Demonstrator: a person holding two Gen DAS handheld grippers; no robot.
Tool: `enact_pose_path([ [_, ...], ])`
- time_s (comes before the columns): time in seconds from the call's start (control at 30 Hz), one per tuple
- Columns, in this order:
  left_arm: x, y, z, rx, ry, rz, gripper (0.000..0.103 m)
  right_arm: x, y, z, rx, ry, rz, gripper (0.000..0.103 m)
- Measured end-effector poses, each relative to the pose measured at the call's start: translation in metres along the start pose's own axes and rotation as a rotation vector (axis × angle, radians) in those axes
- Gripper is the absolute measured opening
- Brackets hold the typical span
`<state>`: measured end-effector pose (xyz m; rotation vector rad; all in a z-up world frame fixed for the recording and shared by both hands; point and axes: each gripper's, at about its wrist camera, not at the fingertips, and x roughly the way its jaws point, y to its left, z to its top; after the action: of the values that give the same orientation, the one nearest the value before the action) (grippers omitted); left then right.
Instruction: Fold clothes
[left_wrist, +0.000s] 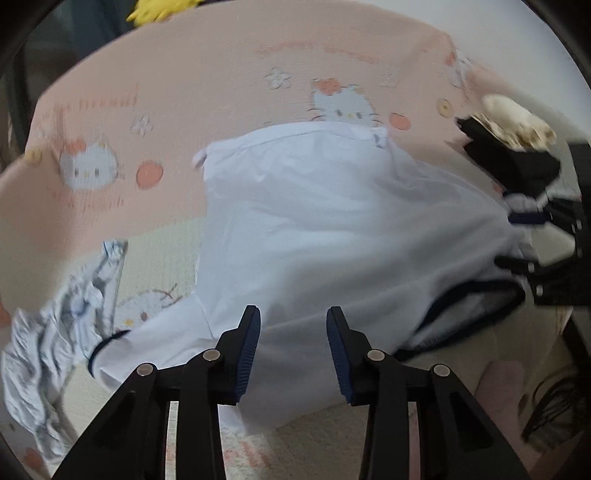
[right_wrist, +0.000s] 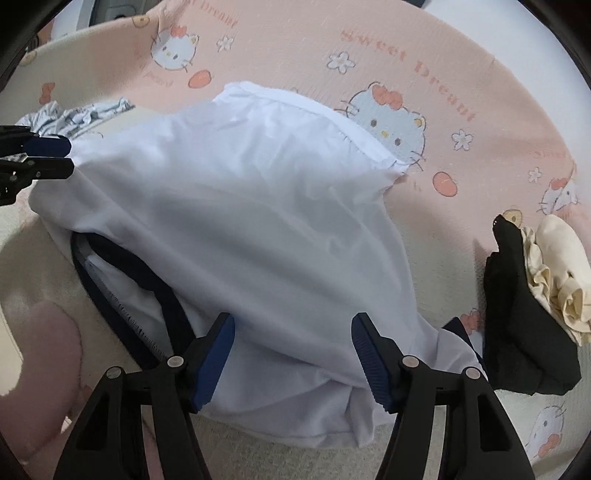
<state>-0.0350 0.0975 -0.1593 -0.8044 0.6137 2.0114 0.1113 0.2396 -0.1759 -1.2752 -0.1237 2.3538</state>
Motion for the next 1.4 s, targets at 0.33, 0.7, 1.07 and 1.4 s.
enact_pose_path([
  [0.33, 0.012, -0.033, -0.017, 0.152, 0.118, 0.0, 0.043, 0.0, 0.003, -0.014, -0.026, 0.01, -0.001, 0.065],
  [0.7, 0.029, -0.009, -0.005, 0.088, 0.092, 0.074, 0.026, 0.017, -0.001, 0.0, 0.032, 0.039, 0.007, 0.027],
  [1.07, 0.046, 0.027, 0.023, -0.07, 0.112, -0.037, 0.027, 0.021, -0.043, 0.014, 0.276, 0.06, 0.144, 0.022],
  [1.4, 0.075, 0.043, 0.028, -0.141, 0.097, -0.015, 0.036, 0.047, -0.05, 0.03, 0.284, 0.033, 0.054, 0.022],
])
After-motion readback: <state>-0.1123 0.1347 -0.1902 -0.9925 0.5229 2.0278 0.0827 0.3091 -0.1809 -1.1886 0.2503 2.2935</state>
